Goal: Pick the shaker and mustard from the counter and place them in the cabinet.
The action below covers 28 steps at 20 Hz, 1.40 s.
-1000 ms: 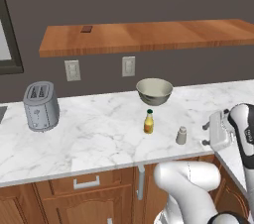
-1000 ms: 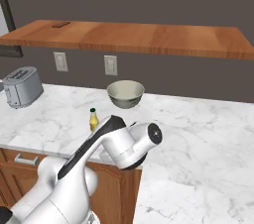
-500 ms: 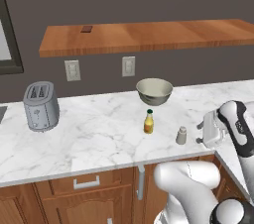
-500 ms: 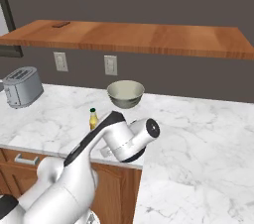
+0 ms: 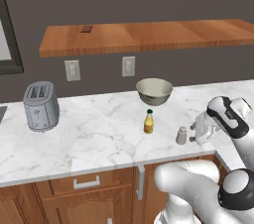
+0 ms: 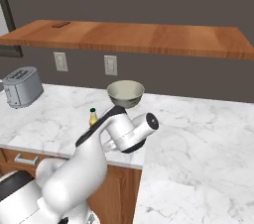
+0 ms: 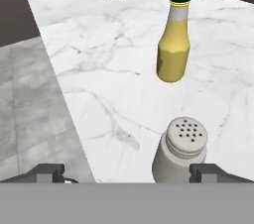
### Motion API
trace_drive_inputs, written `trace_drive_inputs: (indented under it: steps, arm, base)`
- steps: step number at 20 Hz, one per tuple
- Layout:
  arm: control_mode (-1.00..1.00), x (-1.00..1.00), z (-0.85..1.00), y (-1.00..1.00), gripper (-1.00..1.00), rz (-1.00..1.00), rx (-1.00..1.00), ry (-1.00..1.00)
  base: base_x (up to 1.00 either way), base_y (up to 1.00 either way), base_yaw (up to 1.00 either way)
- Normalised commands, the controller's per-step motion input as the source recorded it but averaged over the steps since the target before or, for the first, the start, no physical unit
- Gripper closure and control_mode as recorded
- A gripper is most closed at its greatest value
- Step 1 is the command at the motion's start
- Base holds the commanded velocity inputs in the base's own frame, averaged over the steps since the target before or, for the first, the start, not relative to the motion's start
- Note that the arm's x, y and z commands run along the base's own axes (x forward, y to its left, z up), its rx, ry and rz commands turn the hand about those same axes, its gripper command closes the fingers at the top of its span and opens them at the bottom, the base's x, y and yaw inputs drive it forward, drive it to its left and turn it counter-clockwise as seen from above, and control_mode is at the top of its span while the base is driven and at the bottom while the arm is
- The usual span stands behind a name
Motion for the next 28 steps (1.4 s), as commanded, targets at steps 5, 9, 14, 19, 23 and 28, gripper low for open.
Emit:
trace_drive_inputs:
  steps: [5, 9, 14, 19, 23, 28]
  arm:
    - [-1.00, 0.30, -0.25, 0.00, -1.00, 0.04, 0.03, 0.14]
    - [-1.00, 0.34, -0.14, 0.00, -1.00, 0.04, 0.03, 0.10]
    - [-1.00, 0.29, -0.11, -0.01, -1.00, 0.03, 0.02, 0.06]
    - [-1.00, 0.12, -0.12, -0.04, -1.00, 0.00, 0.00, 0.01]
    - [-1.00, 0.02, -0.02, 0.00, -1.00, 0.00, 0.00, 0.01]
    - [-1.00, 0.00, -0.19, 0.00, -1.00, 0.00, 0.00, 0.03]
  base:
    - [0.00, 0.00, 0.00]
    - [0.00, 0.00, 0.00]
    - [0.00, 0.00, 0.00]
    - [0.00, 0.00, 0.00]
    - [0.00, 0.00, 0.00]
    - [0.00, 0.00, 0.00]
